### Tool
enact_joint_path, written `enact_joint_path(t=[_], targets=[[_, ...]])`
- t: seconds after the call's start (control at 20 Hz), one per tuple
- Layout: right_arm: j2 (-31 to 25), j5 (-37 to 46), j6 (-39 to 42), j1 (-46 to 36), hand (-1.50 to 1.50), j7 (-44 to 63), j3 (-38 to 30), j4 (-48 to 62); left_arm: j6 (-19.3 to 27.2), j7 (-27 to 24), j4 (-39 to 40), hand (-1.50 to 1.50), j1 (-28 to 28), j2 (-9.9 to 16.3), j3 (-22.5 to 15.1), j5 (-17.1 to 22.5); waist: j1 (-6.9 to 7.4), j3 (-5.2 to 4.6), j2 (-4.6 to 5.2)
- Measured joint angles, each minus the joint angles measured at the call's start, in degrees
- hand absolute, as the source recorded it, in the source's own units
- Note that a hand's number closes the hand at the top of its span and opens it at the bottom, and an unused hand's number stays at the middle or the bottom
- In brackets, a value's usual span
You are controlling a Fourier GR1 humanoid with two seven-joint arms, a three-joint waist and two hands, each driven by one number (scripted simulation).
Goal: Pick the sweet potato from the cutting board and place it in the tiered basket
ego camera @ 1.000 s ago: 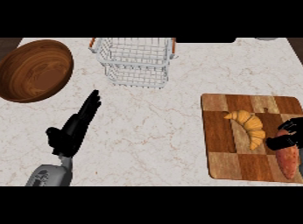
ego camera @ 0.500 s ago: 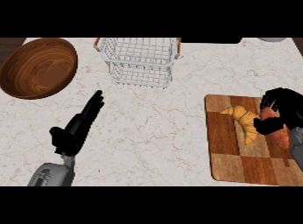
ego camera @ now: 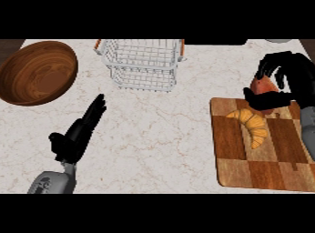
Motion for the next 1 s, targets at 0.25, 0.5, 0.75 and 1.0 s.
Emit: enact_joint_path(t=[0.25,0.5,0.75,1.0], targets=[[2.23,-1.38,4.54,-9.66,1.5,4.91,-1.98,-0.47,-0.58,0.13,0.22,0.0,-0.29,-0.04,0.67,0.06,0.14,-0.03,0.08],[7.53,-0.61,5.7,-22.26,1.5,11.19,-2.44,4.97,-0.78,0.08,-0.98,0.0,0.75,-0.11,0.42,-0.45,0.66,-0.05,0.14],[13.04,1.17,5.28,-34.43,1.5,13.94,-3.12,16.58,-1.23,-0.8,0.02,0.0,0.13,-0.51,0.61,-0.68,1.1,-0.07,0.34],[17.98,3.23,2.14,-44.21,1.5,12.03,-4.65,30.83,-1.56,0.86,-0.62,0.0,-1.12,-0.59,0.72,-0.6,1.77,-0.07,0.62]])
